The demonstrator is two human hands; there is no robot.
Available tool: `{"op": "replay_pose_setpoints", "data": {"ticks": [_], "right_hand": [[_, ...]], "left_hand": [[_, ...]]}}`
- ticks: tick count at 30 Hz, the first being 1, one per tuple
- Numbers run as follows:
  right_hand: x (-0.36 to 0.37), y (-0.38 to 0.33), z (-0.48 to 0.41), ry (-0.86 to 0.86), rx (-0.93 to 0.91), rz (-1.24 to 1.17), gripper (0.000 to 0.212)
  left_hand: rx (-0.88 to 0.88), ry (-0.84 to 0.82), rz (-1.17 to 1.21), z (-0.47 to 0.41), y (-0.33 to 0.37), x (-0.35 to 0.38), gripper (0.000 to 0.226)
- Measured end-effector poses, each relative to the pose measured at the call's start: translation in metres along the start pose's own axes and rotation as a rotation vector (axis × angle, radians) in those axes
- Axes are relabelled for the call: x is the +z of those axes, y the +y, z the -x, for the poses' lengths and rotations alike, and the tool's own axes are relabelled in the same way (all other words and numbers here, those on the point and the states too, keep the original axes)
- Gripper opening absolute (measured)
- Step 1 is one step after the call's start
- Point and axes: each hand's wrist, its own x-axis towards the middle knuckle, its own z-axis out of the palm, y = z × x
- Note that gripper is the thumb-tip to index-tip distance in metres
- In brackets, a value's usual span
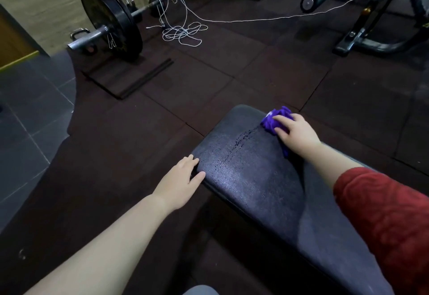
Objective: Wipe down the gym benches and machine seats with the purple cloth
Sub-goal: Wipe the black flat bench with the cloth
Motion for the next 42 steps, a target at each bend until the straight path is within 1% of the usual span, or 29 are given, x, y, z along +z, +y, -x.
{"op": "replay_pose_setpoints", "data": {"ticks": [2, 4, 6, 8, 11, 13, 14, 16, 19, 22, 25, 27, 28, 32, 33, 34, 35, 37, 40, 42], "right_hand": [[0.005, -0.006, -0.006, 0.015, 0.078, 0.005, 0.040], [0.013, -0.024, -0.007, 0.055, 0.090, -0.012, 0.040], [0.022, -0.049, 0.000, 0.061, 0.003, -0.048, 0.037], [0.033, -0.079, 0.019, 0.005, -0.152, -0.069, 0.034], [0.048, -0.120, 0.069, -0.092, -0.361, -0.109, 0.036], [0.052, -0.136, 0.103, -0.109, -0.481, -0.126, 0.037], [0.051, -0.139, 0.114, -0.124, -0.518, -0.139, 0.036], [0.050, -0.143, 0.120, -0.156, -0.556, -0.159, 0.036], [0.055, -0.146, 0.106, -0.163, -0.626, -0.144, 0.036], [0.064, -0.157, 0.088, -0.181, -0.667, -0.140, 0.035], [0.070, -0.170, 0.065, -0.179, -0.653, -0.144, 0.034], [0.073, -0.170, 0.038, -0.174, -0.624, -0.086, 0.031], [0.073, -0.165, 0.021, -0.146, -0.573, -0.058, 0.030], [0.066, -0.135, -0.030, -0.055, -0.215, -0.001, 0.026], [0.065, -0.134, -0.030, -0.043, -0.177, -0.009, 0.026], [0.065, -0.138, -0.024, -0.032, -0.180, -0.016, 0.025], [0.066, -0.147, -0.014, -0.028, -0.220, -0.023, 0.023], [0.069, -0.166, 0.015, -0.074, -0.367, -0.059, 0.019], [0.073, -0.186, 0.065, -0.130, -0.601, -0.118, 0.024], [0.074, -0.190, 0.082, -0.170, -0.708, -0.124, 0.026]], "left_hand": [[0.003, -0.008, -0.007, -0.001, -0.002, -0.003, 0.057], [0.013, -0.014, -0.006, -0.001, -0.003, -0.005, 0.054], [0.021, -0.017, 0.001, 0.000, -0.006, -0.006, 0.052], [0.026, -0.005, 0.012, -0.002, -0.009, -0.007, 0.049], [0.018, 0.100, 0.083, -0.004, -0.013, -0.015, 0.038], [-0.020, 0.191, 0.143, -0.002, -0.018, -0.022, 0.034], [-0.037, 0.208, 0.153, 0.000, -0.021, -0.025, 0.034], [-0.059, 0.193, 0.146, 0.004, -0.029, -0.027, 0.036], [-0.062, 0.167, 0.133, 0.006, -0.034, -0.028, 0.038], [-0.075, 0.206, 0.178, 0.008, -0.032, -0.027, 0.039], [-0.093, 0.225, 0.192, 0.012, -0.032, -0.027, 0.040], [-0.091, 0.228, 0.186, 0.015, -0.033, -0.029, 0.040], [-0.094, 0.226, 0.189, 0.017, -0.034, -0.032, 0.040], [-0.090, 0.230, 0.195, 0.024, -0.038, -0.041, 0.042], [-0.083, 0.229, 0.190, 0.025, -0.039, -0.043, 0.042], [-0.073, 0.226, 0.184, 0.025, -0.040, -0.043, 0.043], [-0.065, 0.226, 0.182, 0.025, -0.042, -0.042, 0.043], [-0.061, 0.229, 0.188, 0.025, -0.044, -0.040, 0.042], [-0.074, 0.244, 0.204, 0.026, -0.046, -0.038, 0.041], [-0.084, 0.254, 0.220, 0.026, -0.046, -0.039, 0.040]]}}
